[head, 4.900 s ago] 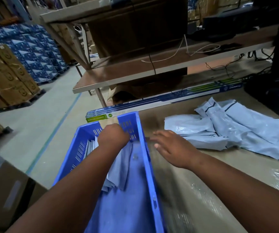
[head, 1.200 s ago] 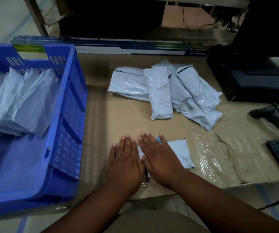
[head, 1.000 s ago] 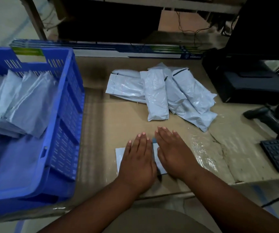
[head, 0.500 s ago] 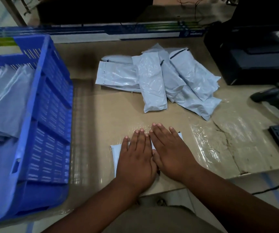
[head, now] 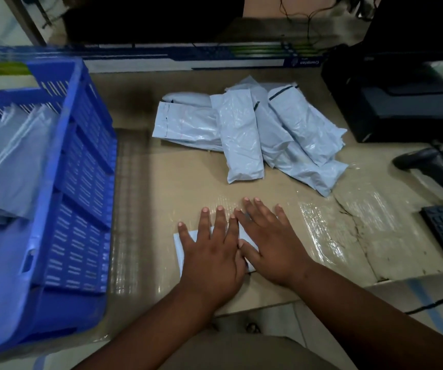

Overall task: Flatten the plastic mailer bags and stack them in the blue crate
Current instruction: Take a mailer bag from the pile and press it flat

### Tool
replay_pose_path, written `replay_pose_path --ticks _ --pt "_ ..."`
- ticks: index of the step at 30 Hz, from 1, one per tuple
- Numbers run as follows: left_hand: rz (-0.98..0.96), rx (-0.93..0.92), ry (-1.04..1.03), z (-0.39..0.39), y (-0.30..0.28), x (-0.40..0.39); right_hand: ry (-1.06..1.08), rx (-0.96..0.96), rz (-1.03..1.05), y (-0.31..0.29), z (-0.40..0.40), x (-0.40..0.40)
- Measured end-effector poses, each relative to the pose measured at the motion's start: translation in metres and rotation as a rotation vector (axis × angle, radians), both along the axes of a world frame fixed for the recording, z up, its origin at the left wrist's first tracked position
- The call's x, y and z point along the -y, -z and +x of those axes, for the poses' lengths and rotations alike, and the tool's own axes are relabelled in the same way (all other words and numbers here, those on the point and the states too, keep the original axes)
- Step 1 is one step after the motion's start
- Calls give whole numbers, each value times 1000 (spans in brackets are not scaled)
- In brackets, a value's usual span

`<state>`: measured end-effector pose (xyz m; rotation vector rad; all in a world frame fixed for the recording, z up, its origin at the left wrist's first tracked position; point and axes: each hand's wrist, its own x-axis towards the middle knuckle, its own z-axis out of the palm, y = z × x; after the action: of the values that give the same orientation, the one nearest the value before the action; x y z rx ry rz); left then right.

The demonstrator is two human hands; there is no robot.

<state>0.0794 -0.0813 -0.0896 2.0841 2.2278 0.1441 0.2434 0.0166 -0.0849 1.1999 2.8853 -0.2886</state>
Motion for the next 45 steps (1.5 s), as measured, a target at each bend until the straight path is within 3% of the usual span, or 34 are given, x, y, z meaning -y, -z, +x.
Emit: replay_pose_path --ticks 6,12,17,23,32,36,39,45 --pt "30 29 97 -40 4 34 26 -6 1 0 6 0" --pt "22 -31 -41 -63 -5 39 164 2 16 -5 -1 -4" --pt "123 -13 42 -58 -3 50 -17 13 228 -21 -15 29" --pt "95 11 61 -64 11 52 -118 82 185 6 -30 62" --pt "31 -34 52 -63 1 45 -190 127 62 -9 -30 45" --pt "135 -29 80 -49 -19 21 -93 122 100 -21 -6 47" --pt "143 29 235 -22 -16 1 25 144 154 -17 18 39" --pt "118 42 287 -1 16 -7 137 92 -15 4 34 32"
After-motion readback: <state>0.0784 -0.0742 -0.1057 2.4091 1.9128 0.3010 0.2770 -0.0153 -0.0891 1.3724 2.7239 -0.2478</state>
